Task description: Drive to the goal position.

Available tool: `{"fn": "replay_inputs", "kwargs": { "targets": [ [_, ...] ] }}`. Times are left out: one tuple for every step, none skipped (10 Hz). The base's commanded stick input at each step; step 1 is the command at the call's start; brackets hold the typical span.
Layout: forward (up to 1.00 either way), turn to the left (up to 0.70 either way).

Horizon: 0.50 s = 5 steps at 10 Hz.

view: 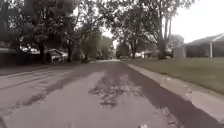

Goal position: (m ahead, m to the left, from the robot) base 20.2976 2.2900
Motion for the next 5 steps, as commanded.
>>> {"fn": "replay_inputs", "kwargs": {
  "targets": [
    [0.7,0.0],
    [0.7,0.0],
    [0.7,0.0],
    [0.7,0.0],
    [0.7,0.0]
  ]
}}
